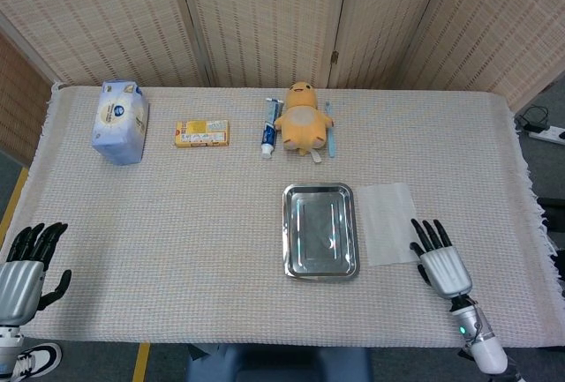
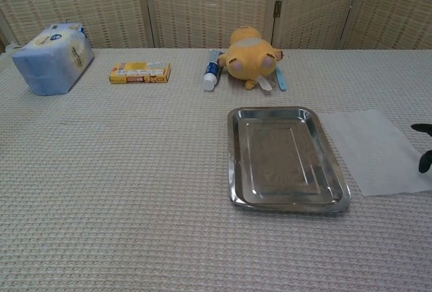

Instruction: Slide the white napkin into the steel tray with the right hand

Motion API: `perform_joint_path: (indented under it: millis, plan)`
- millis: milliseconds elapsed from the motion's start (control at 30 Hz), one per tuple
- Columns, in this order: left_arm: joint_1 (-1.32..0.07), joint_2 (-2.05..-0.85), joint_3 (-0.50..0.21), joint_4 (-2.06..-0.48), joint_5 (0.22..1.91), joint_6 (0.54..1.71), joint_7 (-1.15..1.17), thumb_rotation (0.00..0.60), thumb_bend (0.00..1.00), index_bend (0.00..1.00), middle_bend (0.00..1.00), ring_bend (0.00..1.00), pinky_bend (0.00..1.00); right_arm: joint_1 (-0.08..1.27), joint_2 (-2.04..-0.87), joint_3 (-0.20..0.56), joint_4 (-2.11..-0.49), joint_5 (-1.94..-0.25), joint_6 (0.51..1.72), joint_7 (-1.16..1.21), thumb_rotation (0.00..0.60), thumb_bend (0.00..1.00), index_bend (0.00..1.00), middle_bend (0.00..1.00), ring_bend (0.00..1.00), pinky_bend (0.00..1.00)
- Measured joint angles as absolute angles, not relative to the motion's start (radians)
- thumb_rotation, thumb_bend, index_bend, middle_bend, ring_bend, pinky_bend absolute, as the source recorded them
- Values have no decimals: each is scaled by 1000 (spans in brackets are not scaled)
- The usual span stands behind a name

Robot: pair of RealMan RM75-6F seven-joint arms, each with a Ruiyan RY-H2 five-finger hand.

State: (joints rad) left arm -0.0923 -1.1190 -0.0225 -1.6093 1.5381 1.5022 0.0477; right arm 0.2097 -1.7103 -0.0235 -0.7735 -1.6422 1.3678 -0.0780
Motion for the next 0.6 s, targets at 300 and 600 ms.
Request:
perform_joint_path:
  millis: [300,600]
  plan:
    - [-91,-1111,-24,-1610,1536,1502,29,600,493,86,135,0,33,226,-1763,-20,-711,-1637,1372,-54,600,410,390,54,32,0]
    - [-87,-1105,-25,-1612,1536,1509,21,600,493,87,135,0,30,246,-1802,-7,-670,-1630,1386,-37,600,409,390,64,37,0]
